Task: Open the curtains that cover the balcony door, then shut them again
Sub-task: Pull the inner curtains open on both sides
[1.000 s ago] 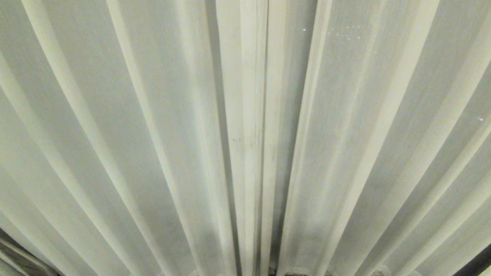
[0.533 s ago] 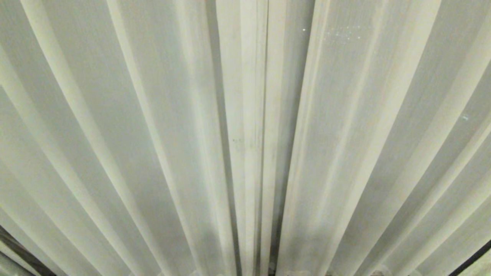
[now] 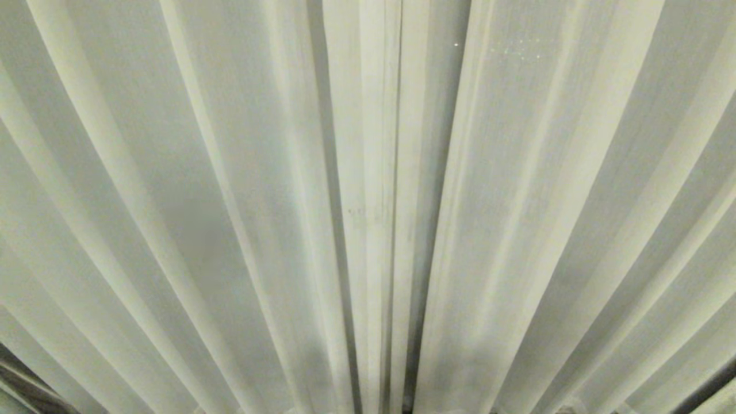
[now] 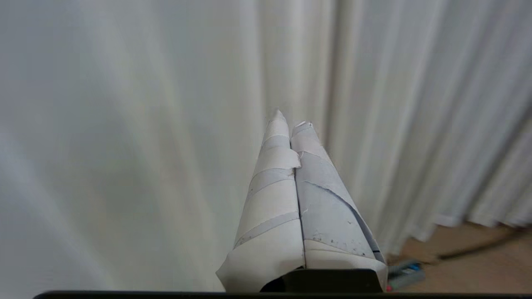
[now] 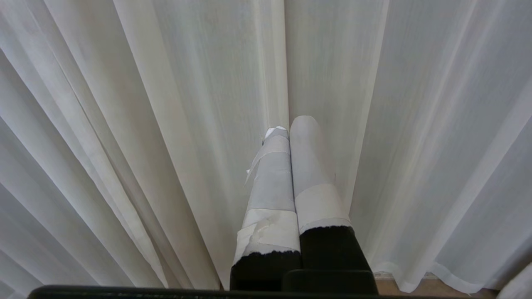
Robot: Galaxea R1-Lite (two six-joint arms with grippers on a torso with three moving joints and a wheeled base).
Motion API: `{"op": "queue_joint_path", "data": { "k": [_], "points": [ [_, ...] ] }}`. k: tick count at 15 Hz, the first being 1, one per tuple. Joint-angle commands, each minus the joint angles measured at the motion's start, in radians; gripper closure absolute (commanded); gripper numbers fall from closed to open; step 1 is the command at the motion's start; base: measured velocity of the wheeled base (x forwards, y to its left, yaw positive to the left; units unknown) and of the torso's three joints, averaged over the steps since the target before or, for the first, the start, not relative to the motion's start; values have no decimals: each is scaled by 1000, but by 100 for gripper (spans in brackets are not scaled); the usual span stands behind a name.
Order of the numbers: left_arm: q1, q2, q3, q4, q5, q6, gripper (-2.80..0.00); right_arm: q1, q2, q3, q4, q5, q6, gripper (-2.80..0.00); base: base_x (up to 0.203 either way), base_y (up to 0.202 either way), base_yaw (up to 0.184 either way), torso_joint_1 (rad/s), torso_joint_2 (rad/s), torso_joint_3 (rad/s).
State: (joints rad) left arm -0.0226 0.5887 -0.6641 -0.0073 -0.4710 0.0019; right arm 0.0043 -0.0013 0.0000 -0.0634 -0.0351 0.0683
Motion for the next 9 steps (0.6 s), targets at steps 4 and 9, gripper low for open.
{"op": "queue_joint_path", "data": {
  "k": [4, 9],
  "points": [
    [-141, 425, -285, -3, -17, 2, 0, 0, 1, 0, -1, 0, 1, 0, 0, 0, 0, 0, 0, 0],
    [-403, 640, -382, -83, 242, 4, -280, 0, 1, 0, -1, 0, 1, 0, 0, 0, 0, 0, 0, 0]
  ]
}}
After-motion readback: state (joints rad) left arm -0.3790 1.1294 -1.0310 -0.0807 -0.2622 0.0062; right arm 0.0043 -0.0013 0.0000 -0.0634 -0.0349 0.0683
